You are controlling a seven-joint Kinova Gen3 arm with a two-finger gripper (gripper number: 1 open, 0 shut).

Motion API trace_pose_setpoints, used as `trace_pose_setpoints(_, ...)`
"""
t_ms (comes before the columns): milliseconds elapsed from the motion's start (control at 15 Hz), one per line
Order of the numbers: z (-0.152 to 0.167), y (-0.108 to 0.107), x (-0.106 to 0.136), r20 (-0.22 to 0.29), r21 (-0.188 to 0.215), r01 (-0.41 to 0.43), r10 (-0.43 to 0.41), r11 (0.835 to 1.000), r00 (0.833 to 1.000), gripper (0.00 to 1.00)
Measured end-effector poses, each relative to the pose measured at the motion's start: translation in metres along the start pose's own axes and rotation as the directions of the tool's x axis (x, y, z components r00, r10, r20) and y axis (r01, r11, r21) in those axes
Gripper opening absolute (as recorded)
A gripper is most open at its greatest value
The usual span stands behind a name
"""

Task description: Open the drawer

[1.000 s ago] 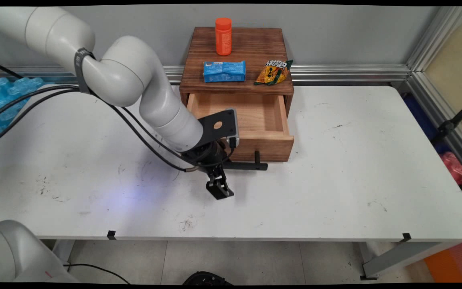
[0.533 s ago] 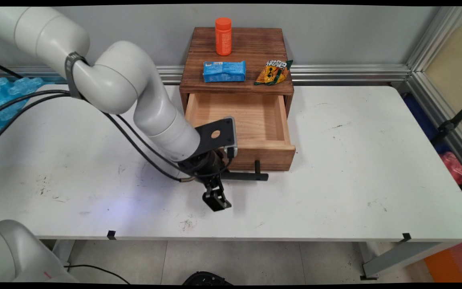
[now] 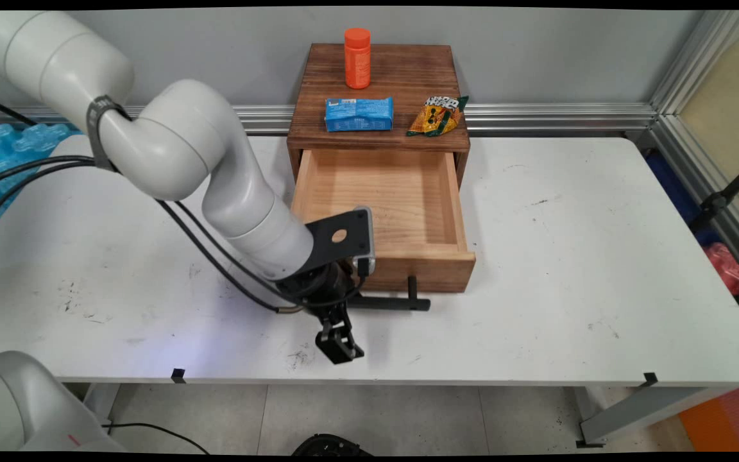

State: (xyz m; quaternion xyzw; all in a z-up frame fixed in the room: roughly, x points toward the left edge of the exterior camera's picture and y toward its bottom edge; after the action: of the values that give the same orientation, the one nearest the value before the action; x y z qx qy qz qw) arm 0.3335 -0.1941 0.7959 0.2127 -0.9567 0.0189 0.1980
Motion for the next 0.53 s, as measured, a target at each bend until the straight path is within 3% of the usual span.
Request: trace_pose_setpoints(533,0.0,0.031,-0.003,0.01,-0.051,0.003,-0.002,0.999,1.0,1.0)
